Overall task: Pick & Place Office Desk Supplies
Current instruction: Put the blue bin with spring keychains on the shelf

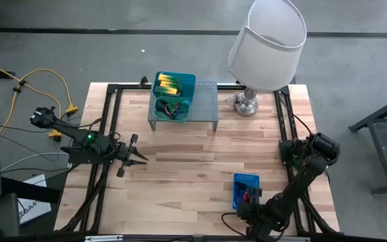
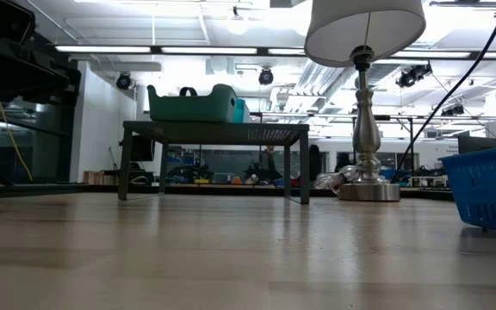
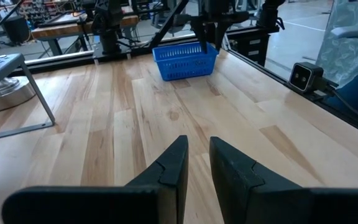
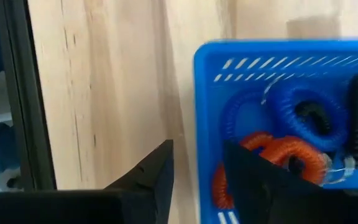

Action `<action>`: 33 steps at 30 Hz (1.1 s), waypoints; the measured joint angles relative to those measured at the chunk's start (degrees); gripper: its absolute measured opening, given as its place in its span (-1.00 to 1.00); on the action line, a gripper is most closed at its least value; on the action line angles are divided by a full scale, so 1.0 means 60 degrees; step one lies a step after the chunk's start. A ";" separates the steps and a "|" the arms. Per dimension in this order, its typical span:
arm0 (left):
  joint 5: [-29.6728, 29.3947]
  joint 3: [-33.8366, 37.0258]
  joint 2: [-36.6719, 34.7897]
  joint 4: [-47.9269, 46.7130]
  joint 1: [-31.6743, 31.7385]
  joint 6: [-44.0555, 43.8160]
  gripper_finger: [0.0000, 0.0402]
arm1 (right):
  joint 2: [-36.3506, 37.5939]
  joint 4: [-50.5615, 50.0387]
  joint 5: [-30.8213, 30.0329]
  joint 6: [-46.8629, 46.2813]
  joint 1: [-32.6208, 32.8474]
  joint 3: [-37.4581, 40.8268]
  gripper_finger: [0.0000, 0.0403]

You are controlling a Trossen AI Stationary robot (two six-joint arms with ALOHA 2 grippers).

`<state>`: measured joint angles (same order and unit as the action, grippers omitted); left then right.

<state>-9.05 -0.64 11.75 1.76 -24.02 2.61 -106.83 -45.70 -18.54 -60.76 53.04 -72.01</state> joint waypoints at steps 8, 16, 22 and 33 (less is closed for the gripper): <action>0.0001 0.0000 -0.0002 0.0002 -0.0001 0.0001 -0.70 | -0.0251 -0.0012 0.0450 0.0027 -0.0205 -0.0004 -0.61; 0.0001 0.0000 -0.0003 -0.0001 -0.0001 0.0000 -0.70 | -0.0233 -0.0020 0.0680 0.0104 -0.0304 -0.0004 -0.94; 0.0000 0.0000 -0.0001 -0.0003 0.0000 0.0001 -0.70 | -0.0233 -0.0046 0.0674 0.0100 -0.0304 -0.0007 -0.98; -0.0001 0.0000 0.0000 -0.0003 -0.0002 0.0000 -0.70 | -0.0149 -0.0555 0.0868 0.0138 -0.0433 -0.0298 -0.99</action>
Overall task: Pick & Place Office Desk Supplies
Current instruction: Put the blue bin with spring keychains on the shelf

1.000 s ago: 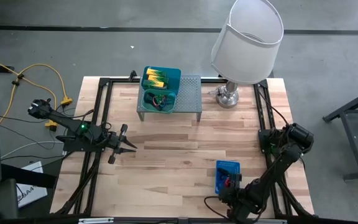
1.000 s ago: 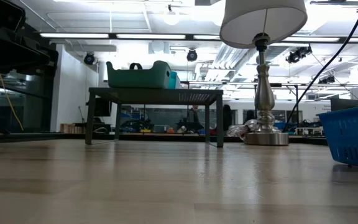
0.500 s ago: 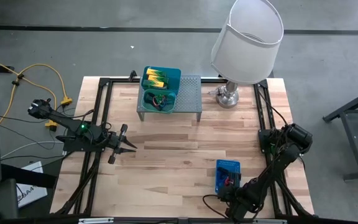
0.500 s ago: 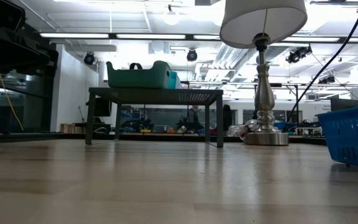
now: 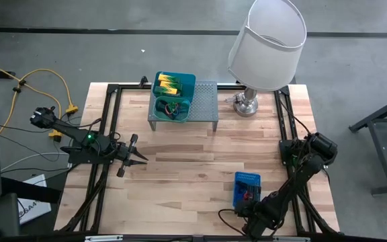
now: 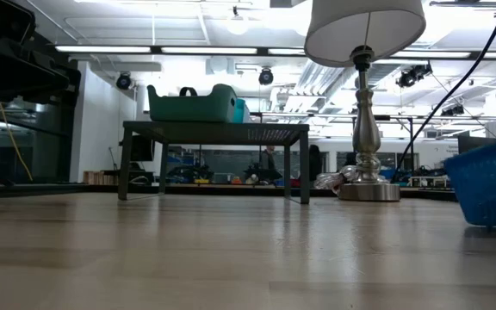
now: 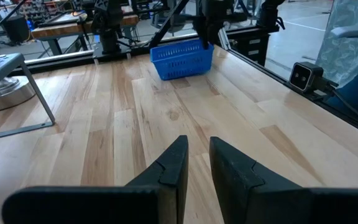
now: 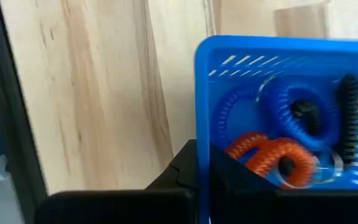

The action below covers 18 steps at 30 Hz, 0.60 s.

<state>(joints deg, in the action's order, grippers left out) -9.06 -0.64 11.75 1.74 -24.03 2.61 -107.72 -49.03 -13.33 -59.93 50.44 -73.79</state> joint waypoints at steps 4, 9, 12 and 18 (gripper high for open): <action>0.0001 0.0000 -0.0003 -0.0004 0.0001 0.0000 -0.70 | 0.0004 -0.1357 0.0037 0.0639 -0.0225 -0.1068 -0.99; 0.0002 0.0000 -0.0001 -0.0002 0.0002 0.0000 -0.70 | 0.0009 -0.2766 -0.0011 0.1735 -0.0713 -0.2636 -0.99; 0.0002 0.0000 0.0000 -0.0004 0.0003 0.0000 -0.70 | 0.0018 -0.3166 -0.0164 0.2162 -0.1016 -0.3269 -0.99; 0.0000 0.0000 -0.0002 -0.0004 0.0002 0.0001 -0.70 | 0.0018 -0.3170 -0.0459 0.2905 -0.1681 -0.3590 -0.99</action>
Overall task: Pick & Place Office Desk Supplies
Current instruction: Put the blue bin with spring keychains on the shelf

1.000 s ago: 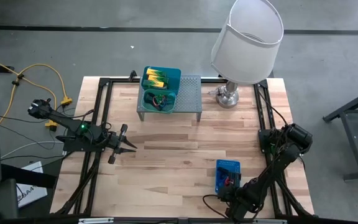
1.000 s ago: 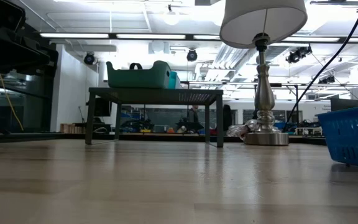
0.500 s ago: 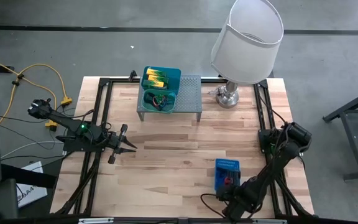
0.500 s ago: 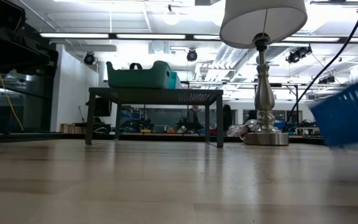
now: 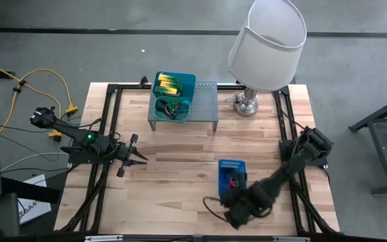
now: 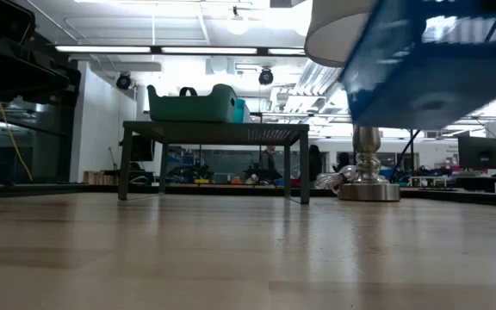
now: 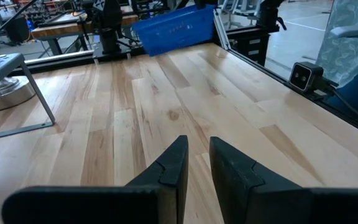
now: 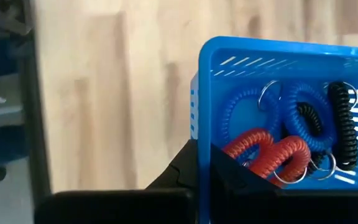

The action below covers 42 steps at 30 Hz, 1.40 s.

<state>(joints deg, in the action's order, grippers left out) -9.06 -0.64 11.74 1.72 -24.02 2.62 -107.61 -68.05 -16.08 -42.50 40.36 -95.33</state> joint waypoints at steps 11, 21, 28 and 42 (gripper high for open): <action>0.0001 0.0000 -0.0002 0.0000 -0.0003 0.0001 -0.70 | 0.0000 -0.0055 -0.0004 0.2211 -0.2630 -0.0857 -0.99; 0.0002 0.0000 -0.0002 0.0000 0.0000 -0.0001 -0.70 | 0.0000 -0.0392 -0.0018 0.3998 -0.4769 -0.1349 -0.99; 0.0004 0.0000 0.0001 0.0003 -0.0002 -0.0001 -0.70 | 0.0000 -0.0415 -0.0021 0.5289 -0.5867 -0.1860 -0.99; 0.0001 0.0000 -0.0001 0.0001 -0.0003 -0.0001 -0.70 | -0.0004 -0.0147 0.0600 0.7744 -0.8441 -0.2065 -0.99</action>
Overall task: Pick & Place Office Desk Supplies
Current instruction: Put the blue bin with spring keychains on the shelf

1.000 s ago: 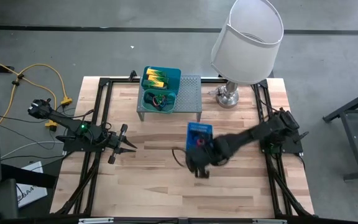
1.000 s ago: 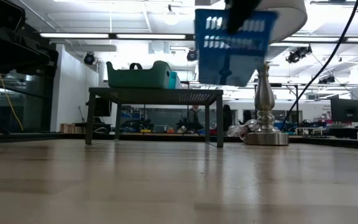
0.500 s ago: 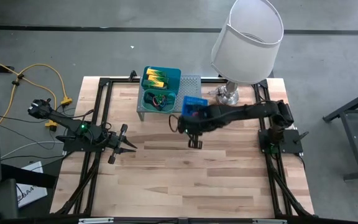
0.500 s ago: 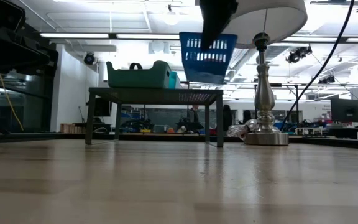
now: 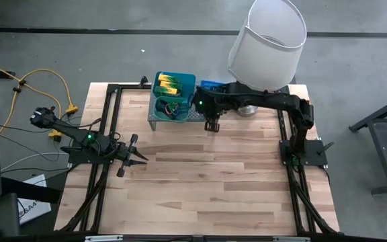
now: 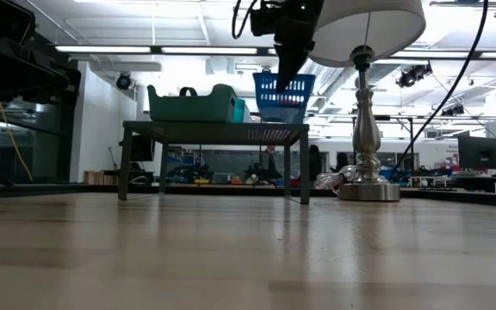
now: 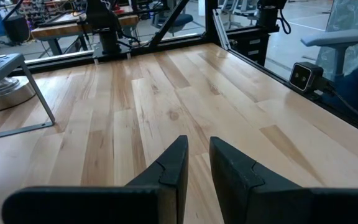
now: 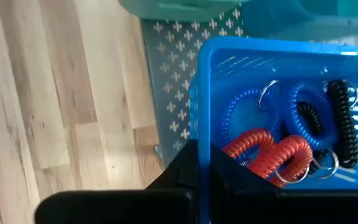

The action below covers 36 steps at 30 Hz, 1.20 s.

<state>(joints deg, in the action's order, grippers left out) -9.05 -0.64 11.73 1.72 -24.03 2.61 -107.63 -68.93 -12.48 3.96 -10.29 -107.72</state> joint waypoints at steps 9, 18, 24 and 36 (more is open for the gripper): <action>-0.0001 0.0000 0.0002 0.0001 0.0003 0.0000 -0.70 | -0.0073 0.0597 0.0435 0.1209 -0.0569 0.0000 -0.99; -0.0001 0.0000 0.0002 -0.0001 0.0004 0.0000 -0.70 | -0.0119 0.1284 0.0860 0.1352 -0.0753 0.0691 -0.99; -0.0001 0.0000 -0.0001 0.0000 0.0003 0.0000 -0.70 | -0.0117 0.1548 0.0891 0.1359 -0.0742 0.0878 -0.99; -0.0001 0.0000 0.0001 0.0000 0.0003 0.0003 -0.70 | -0.0115 0.1772 0.1114 0.1191 -0.0742 0.0878 -0.99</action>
<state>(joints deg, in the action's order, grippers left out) -9.06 -0.64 11.74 1.72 -24.02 2.63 -108.33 -58.30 -5.79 11.11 -14.74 -102.45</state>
